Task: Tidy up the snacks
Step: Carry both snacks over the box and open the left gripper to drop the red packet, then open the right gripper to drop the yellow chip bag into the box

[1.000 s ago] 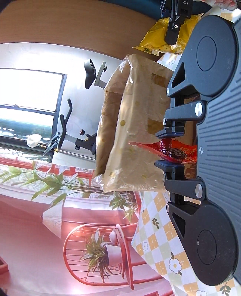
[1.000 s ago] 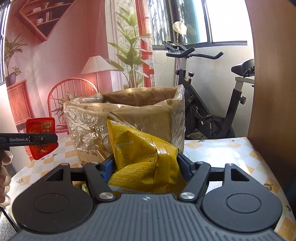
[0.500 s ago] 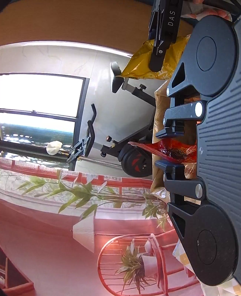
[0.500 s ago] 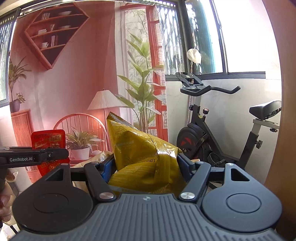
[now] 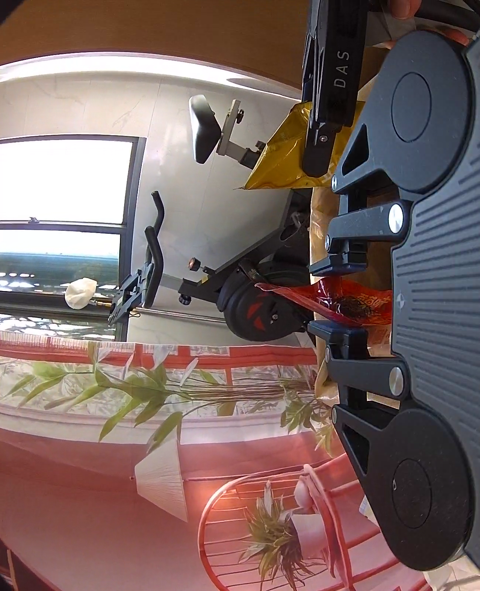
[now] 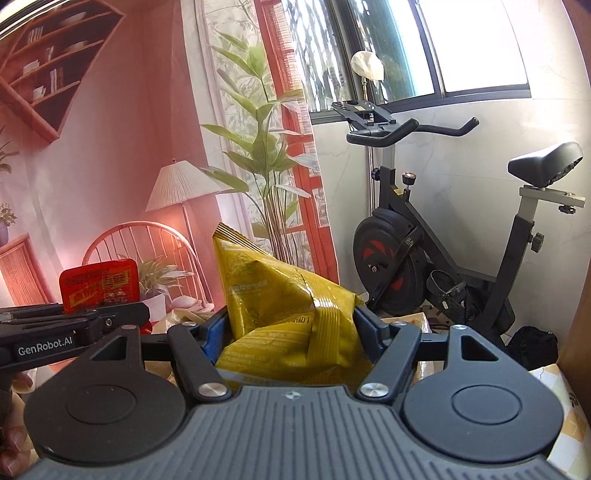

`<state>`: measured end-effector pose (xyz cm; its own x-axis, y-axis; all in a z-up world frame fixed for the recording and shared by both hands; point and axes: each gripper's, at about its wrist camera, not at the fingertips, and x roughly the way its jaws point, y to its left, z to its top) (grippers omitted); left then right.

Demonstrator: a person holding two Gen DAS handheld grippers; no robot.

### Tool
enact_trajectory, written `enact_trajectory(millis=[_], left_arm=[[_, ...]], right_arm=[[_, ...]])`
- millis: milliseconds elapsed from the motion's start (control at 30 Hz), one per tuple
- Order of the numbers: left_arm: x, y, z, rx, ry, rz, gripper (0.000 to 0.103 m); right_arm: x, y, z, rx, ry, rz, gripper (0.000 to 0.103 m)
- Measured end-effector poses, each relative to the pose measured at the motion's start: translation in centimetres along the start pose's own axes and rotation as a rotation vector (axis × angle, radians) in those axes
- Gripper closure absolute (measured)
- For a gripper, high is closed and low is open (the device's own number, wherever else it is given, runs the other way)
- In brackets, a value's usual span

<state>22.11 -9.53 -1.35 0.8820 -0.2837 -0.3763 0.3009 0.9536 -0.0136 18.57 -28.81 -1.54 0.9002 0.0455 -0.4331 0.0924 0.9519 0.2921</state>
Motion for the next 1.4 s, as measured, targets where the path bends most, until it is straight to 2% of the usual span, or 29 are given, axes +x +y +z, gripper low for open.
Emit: enact_trajectory(millis=[100, 300, 367, 400, 433, 567, 967, 1400], left_arm=[[1.2, -0.1, -0.4, 0.001, 0.022, -0.002, 0.076], [2.7, 0.1, -0.8, 0.004, 0.055, 0.001, 0.076], [2.8, 0.2, -0.8, -0.002, 0.059, 0.009, 0.060], [2.7, 0.3, -0.7, -0.005, 0.056, 0.016, 0.044], [2.6, 0.3, -0.7, -0.006, 0.050, 0.021, 0.037], [2.0, 0.4, -0.3, 0.006, 0.050, 0.028, 0.033], [-2.3, 1.0, -0.3, -0.033, 0.037, 0.048, 0.023], [-9.3, 4.0, -4.5, -0.056, 0.051, 0.088, 0.022]], right_arm=[[1.0, -1.1, -0.4, 0.040, 0.037, -0.007, 0.032], [1.8, -1.2, -0.4, 0.028, 0.063, -0.021, 0.031], [1.9, -1.1, -0.4, 0.025, 0.065, -0.040, 0.028], [2.0, -1.0, -0.3, 0.028, 0.067, -0.049, 0.026], [1.9, -1.0, -0.4, 0.029, 0.064, -0.049, 0.020], [1.2, -0.9, -0.4, 0.026, 0.052, -0.055, 0.016], [-2.7, 1.0, -0.5, -0.051, 0.029, -0.050, 0.015], [-8.3, 1.5, -5.6, -0.070, 0.026, 0.007, 0.015]])
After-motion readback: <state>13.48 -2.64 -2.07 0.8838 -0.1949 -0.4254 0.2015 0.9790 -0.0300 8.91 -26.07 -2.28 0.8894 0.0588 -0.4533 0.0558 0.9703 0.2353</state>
